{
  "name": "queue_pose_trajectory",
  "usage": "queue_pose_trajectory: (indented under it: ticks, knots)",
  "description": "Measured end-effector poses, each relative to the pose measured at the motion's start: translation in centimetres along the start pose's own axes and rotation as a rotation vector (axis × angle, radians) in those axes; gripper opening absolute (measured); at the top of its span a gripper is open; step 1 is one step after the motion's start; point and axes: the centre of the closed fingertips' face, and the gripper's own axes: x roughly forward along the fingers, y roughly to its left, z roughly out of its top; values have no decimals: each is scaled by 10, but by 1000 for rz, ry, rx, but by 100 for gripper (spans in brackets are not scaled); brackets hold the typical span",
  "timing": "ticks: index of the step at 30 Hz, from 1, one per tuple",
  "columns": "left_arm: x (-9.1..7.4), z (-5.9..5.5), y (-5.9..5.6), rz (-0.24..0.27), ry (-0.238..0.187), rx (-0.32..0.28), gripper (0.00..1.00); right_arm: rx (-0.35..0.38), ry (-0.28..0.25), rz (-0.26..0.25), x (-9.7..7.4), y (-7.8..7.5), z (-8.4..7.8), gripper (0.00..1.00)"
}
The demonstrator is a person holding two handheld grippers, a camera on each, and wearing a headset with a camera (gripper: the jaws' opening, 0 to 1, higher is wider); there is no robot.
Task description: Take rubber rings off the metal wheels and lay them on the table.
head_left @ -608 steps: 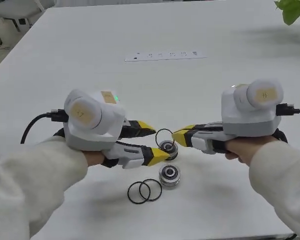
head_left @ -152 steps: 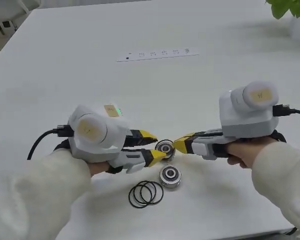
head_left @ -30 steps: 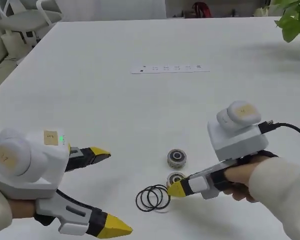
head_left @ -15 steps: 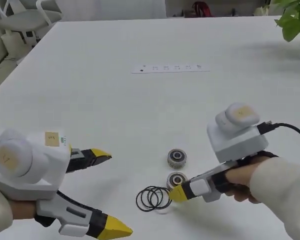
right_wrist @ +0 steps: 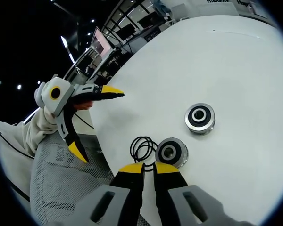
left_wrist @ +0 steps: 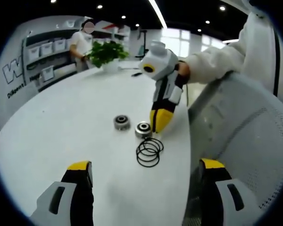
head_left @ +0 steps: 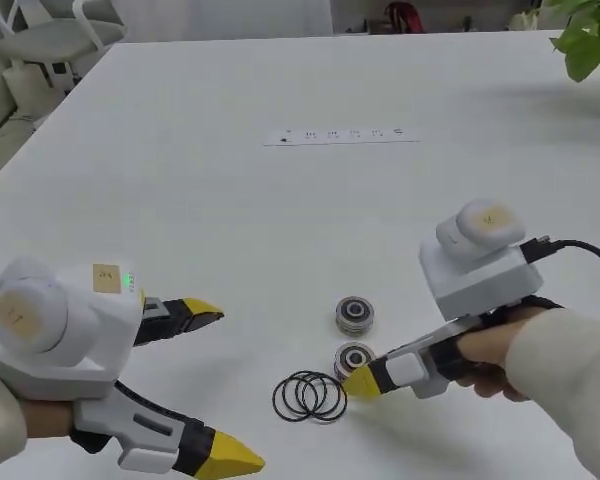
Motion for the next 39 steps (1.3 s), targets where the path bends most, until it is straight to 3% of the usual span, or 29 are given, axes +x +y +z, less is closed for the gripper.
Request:
queue_pose_trajectory:
  ticks: [13, 20, 28, 32, 39]
  knots:
    - [-1, 2, 2, 7, -9, -5, 96, -39, -50, -13, -9, 8, 12, 7]
    - [-2, 4, 4, 15, -16, -6, 96, -73, -102, -28, -16, 8, 25, 8]
    - [-5, 20, -1, 12, -54, -5, 98, -132, -163, -43, -29, 13, 38, 13]
    - [-7, 25, -3, 12, -72, 0, 99, -186, -195, -50, -36, 19, 42, 18]
    - [-10, 28, -5, 22, -82, -8, 100, -285, -276, -16, -49, 38, 50, 33]
